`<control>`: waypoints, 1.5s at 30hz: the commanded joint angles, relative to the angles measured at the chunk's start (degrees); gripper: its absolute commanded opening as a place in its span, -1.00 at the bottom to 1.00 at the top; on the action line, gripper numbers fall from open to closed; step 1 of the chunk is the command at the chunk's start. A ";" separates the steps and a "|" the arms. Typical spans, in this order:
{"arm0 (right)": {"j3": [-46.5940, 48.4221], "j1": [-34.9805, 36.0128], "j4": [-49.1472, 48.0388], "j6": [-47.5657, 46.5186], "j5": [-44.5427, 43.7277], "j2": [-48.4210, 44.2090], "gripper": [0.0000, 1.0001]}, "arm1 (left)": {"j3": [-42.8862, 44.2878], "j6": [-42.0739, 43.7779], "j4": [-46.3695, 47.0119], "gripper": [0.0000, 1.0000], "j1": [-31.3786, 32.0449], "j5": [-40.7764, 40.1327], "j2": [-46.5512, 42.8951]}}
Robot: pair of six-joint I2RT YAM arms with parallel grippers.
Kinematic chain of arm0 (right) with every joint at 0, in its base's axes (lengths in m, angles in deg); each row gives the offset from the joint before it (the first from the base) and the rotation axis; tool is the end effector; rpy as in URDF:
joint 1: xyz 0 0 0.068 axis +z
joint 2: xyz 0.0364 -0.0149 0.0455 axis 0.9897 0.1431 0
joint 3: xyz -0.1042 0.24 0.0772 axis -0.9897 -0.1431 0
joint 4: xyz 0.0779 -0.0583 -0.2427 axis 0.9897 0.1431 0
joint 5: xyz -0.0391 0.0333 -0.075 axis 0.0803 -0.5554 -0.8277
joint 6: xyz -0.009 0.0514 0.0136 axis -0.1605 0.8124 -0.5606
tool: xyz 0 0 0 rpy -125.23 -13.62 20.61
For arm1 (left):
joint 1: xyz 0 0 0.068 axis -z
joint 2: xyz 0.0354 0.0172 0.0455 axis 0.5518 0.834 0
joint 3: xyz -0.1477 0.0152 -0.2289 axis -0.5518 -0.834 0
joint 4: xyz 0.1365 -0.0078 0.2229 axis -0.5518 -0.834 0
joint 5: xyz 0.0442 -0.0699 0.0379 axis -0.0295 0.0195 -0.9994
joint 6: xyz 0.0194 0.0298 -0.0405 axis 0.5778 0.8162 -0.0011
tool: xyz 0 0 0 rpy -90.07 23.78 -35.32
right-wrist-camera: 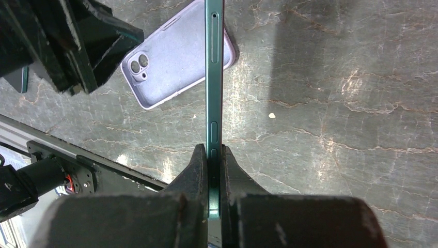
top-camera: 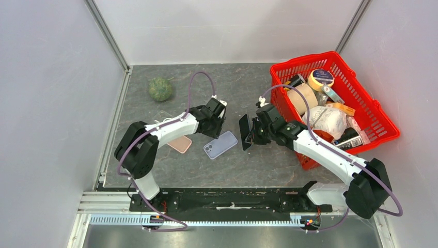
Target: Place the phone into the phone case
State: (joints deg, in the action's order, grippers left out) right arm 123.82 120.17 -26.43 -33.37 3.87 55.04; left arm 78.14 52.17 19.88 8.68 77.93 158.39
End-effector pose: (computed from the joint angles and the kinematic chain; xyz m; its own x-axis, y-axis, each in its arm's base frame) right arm 0.2026 0.1616 0.2562 -0.8685 0.1050 -0.4844 -0.1190 0.9045 0.4094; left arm 0.2624 -0.2292 0.1995 -0.7971 0.3543 -0.4890 0.3941 0.9188 0.0234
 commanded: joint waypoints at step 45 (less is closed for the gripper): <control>0.69 0.82 -22.30 1.73 10.44 10.94 -1.00 | -11.81 -48.33 2.14 -0.72 -0.16 -3.45 -4.97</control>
State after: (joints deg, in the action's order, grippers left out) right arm 123.78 119.99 -39.59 -32.21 10.85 64.89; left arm 66.76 6.47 18.52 8.42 76.23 153.87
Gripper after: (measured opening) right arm 0.052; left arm 0.051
